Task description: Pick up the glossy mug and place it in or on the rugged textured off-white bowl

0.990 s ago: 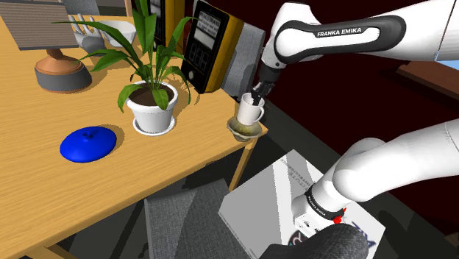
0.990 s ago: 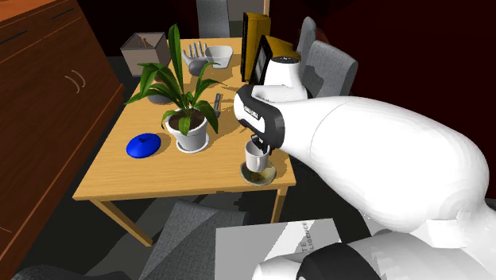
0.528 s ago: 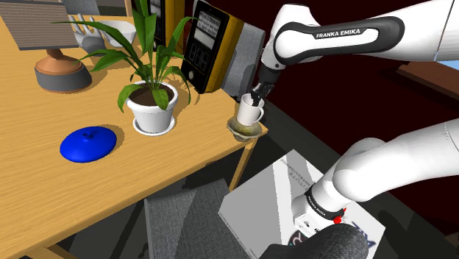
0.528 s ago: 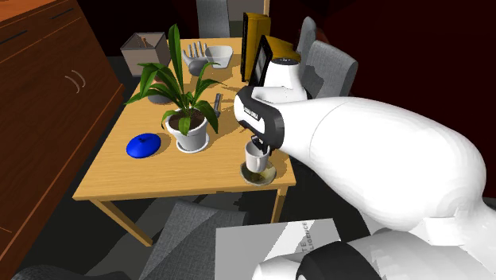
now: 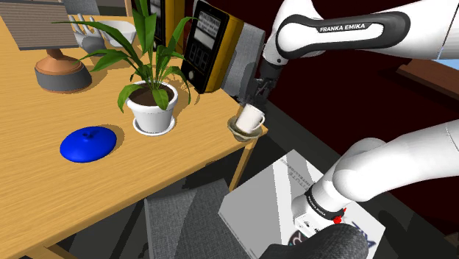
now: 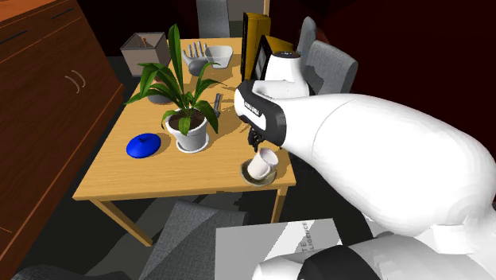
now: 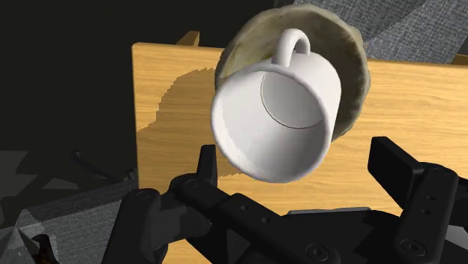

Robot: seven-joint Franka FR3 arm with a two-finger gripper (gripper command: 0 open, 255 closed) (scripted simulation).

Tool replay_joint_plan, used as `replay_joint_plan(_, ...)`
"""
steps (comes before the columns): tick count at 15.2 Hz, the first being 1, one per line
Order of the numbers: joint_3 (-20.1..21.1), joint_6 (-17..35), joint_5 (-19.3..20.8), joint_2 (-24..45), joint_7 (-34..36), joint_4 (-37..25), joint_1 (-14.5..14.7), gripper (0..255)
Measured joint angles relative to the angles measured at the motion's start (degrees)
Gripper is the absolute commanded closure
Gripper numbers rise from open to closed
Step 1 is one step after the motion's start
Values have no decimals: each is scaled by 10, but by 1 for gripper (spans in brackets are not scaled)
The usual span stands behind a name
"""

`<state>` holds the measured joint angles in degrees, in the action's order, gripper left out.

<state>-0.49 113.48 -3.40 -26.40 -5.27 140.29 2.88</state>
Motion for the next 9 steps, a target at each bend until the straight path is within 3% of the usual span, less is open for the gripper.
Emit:
replay_joint_plan(3,-1,-45,2,-11,1,-34,-1,0)
replay_joint_plan(9,-1,-53,2,-11,1,-41,-1,0)
